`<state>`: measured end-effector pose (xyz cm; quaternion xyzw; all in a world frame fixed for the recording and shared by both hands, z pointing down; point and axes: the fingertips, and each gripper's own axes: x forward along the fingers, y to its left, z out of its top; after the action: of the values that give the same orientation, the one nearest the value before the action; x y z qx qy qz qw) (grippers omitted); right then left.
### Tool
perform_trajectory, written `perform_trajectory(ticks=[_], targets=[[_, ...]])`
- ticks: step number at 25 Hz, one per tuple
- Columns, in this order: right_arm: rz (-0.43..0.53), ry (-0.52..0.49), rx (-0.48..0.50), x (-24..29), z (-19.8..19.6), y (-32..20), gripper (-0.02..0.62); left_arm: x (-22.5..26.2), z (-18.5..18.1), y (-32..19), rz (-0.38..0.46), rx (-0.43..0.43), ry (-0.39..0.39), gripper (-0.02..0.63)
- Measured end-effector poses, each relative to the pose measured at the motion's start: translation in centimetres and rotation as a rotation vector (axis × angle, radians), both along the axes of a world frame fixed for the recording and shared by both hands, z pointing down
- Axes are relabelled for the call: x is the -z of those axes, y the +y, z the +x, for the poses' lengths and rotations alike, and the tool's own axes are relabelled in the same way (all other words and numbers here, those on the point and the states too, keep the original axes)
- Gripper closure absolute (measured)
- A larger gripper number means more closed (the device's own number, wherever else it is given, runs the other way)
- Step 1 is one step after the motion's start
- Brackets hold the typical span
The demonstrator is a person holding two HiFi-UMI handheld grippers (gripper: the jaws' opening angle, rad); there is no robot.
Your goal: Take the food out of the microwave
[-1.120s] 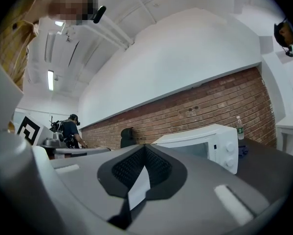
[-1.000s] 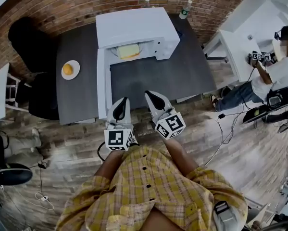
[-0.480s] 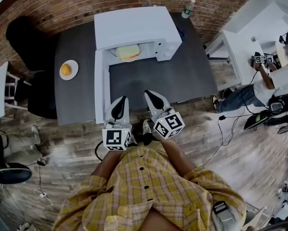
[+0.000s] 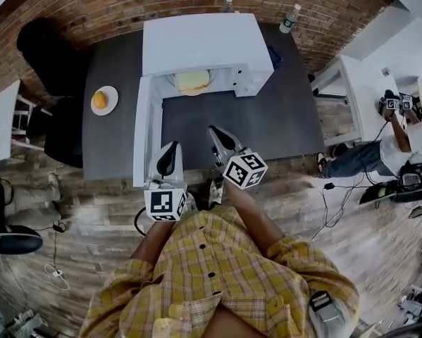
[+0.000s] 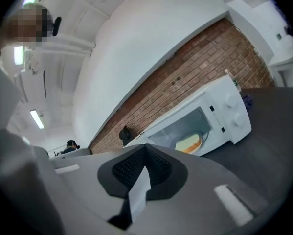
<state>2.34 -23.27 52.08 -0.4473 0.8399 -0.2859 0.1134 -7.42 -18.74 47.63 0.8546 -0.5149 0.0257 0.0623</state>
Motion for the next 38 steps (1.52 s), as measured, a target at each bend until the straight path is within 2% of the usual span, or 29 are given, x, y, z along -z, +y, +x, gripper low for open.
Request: perform_trajectory(ticks=[8, 11, 19, 25, 30, 34, 38], targets=[[-0.176, -0.229, 0.053, -5.4, 0.3, -3.7, 0.601, -0.7, -0.1, -1.1, -0.01, 0.054, -0.023, 0.607], [-0.228, -0.273, 0.066, -7.1, 0.0, -4.5, 0.601, -0.8, 0.1, -1.4, -0.012, 0.063, -0.03, 0.607], [-0.393, -0.575, -0.018, -11.0, 0.3, -8.2, 0.552, -1.2, 0.0, -2.1, -0.017, 0.078, -0.04, 0.607], [-0.472, -0.667, -0.076, -14.4, 0.8, -10.6, 0.518, -2.0, -0.6, -2.7, -0.038, 0.102, -0.029, 0.606], [-0.476, -0.688, -0.126, -15.0, 0.7, -12.8, 0.506, -2.2, -0.9, -3.4, -0.037, 0.1, -0.021, 0.606], [-0.491, -0.759, -0.178, -16.0, 0.9, -14.5, 0.505, -2.1, -0.9, -3.9, -0.034, 0.099, -0.02, 0.606], [-0.507, -0.789, -0.211, -16.5, 0.9, -15.5, 0.5, -2.1, -0.5, -4.1, -0.037, 0.083, -0.007, 0.606]])
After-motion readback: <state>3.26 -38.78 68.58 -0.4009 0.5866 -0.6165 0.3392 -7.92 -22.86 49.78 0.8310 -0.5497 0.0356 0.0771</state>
